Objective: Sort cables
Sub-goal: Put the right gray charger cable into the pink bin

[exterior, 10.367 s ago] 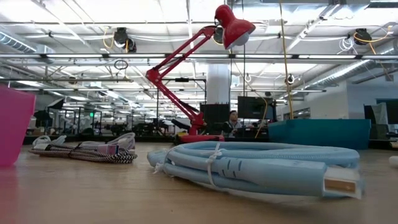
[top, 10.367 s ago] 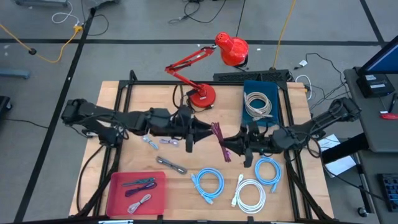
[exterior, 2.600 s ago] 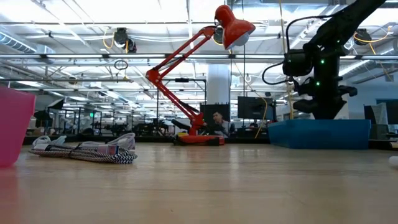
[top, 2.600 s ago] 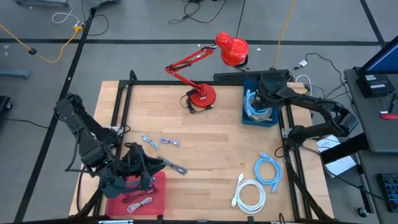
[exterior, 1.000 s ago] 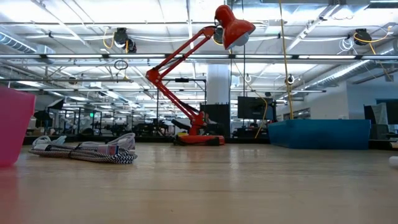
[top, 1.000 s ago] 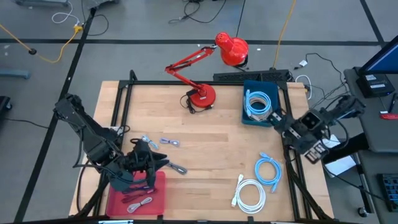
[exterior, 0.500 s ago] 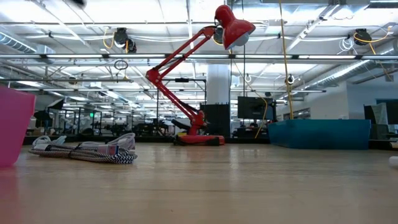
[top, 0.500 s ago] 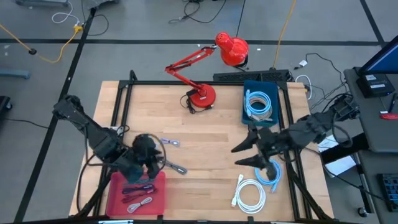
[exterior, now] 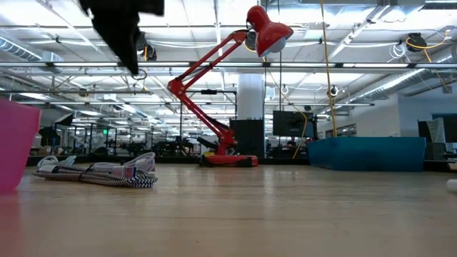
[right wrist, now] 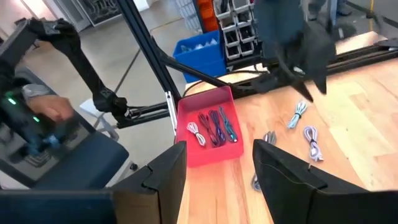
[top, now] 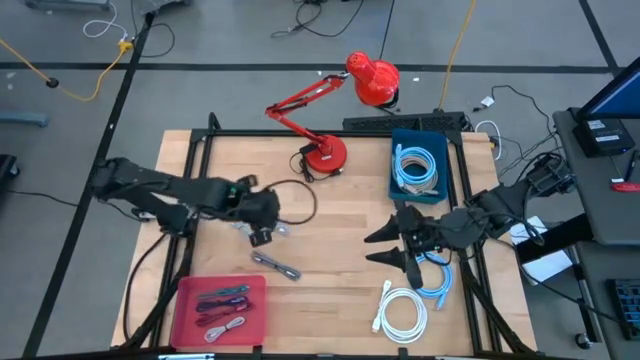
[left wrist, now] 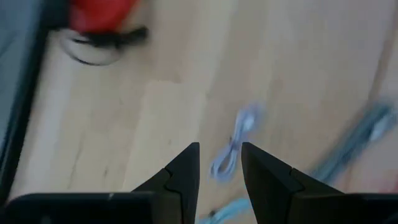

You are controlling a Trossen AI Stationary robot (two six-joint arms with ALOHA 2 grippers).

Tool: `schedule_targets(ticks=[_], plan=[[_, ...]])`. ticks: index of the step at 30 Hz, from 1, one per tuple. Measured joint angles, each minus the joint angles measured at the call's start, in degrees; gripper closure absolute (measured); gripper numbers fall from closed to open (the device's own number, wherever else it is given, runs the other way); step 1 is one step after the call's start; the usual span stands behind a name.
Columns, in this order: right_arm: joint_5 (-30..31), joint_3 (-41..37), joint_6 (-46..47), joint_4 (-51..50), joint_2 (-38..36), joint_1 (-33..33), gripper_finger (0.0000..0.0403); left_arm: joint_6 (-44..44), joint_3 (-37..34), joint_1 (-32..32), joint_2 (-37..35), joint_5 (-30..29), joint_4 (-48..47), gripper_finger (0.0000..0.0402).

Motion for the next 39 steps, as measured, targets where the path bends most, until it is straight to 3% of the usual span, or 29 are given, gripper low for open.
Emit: schedule_targets(ticks=[3, 7, 15, 25, 27, 31, 39], plan=[[0.2, 0.0, -0.2, 0.0, 0.0, 0.0, 0.0227, 10.3, -1.7, 5.0, 4.1, 7.1, -2.0, 0.0279], [0.1, 0.0, 0.0, 0.0, 0.0, 0.3, 0.0227, 17.3, -5.1, 10.2, 10.0, 10.9, -0.7, 0.0279], [1.4, -1.7, 1.0, 1.4, -0.1, 1.5, 0.0227, 23.3, -9.6, 13.6, 17.5, 15.9, 6.9, 0.0279], [1.3, -6.9, 4.2, 8.2, -0.1, 1.8, 0.0227, 20.3, -10.2, 12.4, 22.5, 18.1, 14.5, 0.0284], [1.2, -7.3, 4.4, 9.4, -0.1, 1.8, 0.0227, 18.3, -10.2, 12.4, 23.2, 18.5, 14.6, 0.0306], [1.2, -7.4, 4.3, 10.8, -0.1, 1.8, 0.0227, 15.6, -10.2, 12.3, 23.7, 20.0, 15.0, 0.0386], [1.2, -7.4, 4.1, 11.1, -0.1, 1.8, 0.0227, 8.3, -10.1, 11.2, 17.3, 21.0, 11.2, 0.0399]])
